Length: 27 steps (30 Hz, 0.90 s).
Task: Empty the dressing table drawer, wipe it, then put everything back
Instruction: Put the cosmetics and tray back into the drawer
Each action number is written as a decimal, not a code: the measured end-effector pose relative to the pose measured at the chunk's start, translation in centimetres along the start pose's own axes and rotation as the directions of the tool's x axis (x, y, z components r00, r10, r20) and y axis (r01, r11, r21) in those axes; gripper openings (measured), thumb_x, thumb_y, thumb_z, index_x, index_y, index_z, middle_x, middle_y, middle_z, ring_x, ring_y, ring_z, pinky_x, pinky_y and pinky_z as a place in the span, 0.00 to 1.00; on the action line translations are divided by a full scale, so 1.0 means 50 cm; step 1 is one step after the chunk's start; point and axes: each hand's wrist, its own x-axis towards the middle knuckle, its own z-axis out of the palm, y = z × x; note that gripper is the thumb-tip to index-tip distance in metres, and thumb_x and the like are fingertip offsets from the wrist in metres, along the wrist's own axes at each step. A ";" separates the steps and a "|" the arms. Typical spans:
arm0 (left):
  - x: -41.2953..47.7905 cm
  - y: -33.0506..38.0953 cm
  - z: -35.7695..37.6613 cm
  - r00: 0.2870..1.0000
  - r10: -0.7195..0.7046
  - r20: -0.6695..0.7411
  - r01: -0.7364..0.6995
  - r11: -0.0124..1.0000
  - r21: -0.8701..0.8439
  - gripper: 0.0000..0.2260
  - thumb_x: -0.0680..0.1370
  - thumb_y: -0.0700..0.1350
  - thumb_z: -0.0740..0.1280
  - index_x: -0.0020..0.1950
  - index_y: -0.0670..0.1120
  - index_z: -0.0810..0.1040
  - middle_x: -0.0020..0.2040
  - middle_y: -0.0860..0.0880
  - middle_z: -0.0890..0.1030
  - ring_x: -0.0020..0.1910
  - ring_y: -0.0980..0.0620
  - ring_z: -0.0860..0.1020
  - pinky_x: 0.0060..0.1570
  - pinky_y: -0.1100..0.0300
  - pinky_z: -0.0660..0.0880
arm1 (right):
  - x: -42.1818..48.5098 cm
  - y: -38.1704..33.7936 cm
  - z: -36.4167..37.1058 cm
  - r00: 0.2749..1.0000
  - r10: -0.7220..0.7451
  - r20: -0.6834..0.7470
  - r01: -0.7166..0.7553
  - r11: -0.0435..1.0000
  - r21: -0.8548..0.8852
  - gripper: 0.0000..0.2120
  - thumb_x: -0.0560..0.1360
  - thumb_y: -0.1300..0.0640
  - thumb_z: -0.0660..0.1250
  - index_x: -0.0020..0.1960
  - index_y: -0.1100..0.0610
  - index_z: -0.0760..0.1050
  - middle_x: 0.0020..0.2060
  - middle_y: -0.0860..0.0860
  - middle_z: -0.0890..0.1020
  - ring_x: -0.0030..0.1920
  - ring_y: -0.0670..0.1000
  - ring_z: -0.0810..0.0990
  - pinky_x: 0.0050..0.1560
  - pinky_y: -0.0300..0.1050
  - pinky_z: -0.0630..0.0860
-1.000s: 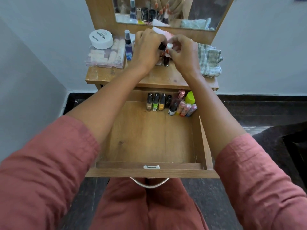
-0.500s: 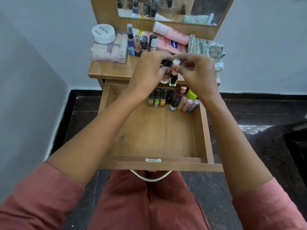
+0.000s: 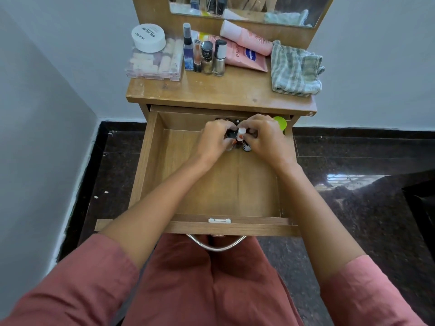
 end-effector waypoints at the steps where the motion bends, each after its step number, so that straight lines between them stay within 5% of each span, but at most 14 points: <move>1: 0.000 -0.003 0.004 1.000 -0.005 0.012 0.005 1.000 0.001 0.12 0.70 0.35 0.69 0.52 0.42 0.81 0.49 0.44 0.83 0.47 0.49 0.79 0.47 0.58 0.75 | 0.000 0.005 0.005 1.000 -0.012 -0.002 0.012 0.998 -0.059 0.11 0.71 0.66 0.65 0.50 0.59 0.81 0.49 0.56 0.82 0.51 0.59 0.75 0.52 0.51 0.70; 6: 0.003 -0.013 0.025 0.999 0.006 0.050 -0.008 0.999 0.038 0.13 0.71 0.35 0.69 0.55 0.41 0.79 0.55 0.44 0.80 0.53 0.49 0.77 0.46 0.65 0.68 | -0.004 0.019 0.019 0.999 0.040 0.005 -0.038 0.970 -0.241 0.12 0.73 0.61 0.64 0.55 0.55 0.79 0.55 0.51 0.81 0.61 0.57 0.70 0.54 0.48 0.60; 16: 0.007 -0.017 0.041 0.999 0.011 0.030 -0.012 0.999 0.051 0.13 0.72 0.36 0.68 0.57 0.41 0.78 0.56 0.44 0.79 0.54 0.48 0.76 0.46 0.65 0.67 | -0.012 0.024 0.031 0.998 0.053 -0.034 -0.060 0.963 -0.261 0.12 0.74 0.60 0.63 0.55 0.54 0.79 0.55 0.50 0.80 0.58 0.55 0.71 0.50 0.47 0.54; 23: 0.003 -0.011 0.032 1.000 0.030 0.006 -0.030 0.999 0.038 0.17 0.72 0.35 0.69 0.60 0.41 0.76 0.56 0.44 0.78 0.55 0.48 0.76 0.52 0.61 0.71 | -0.014 0.018 0.023 0.997 0.066 -0.026 -0.070 0.977 -0.201 0.15 0.73 0.60 0.64 0.59 0.55 0.77 0.57 0.51 0.79 0.61 0.55 0.70 0.53 0.46 0.55; 27: 0.004 -0.007 0.014 0.996 0.071 -0.045 -0.071 0.997 0.008 0.17 0.71 0.35 0.69 0.60 0.41 0.77 0.56 0.43 0.78 0.55 0.47 0.77 0.57 0.56 0.74 | -0.004 0.010 0.008 0.997 0.027 -0.067 -0.033 0.996 -0.087 0.12 0.70 0.63 0.68 0.54 0.60 0.79 0.50 0.56 0.81 0.53 0.58 0.75 0.53 0.49 0.67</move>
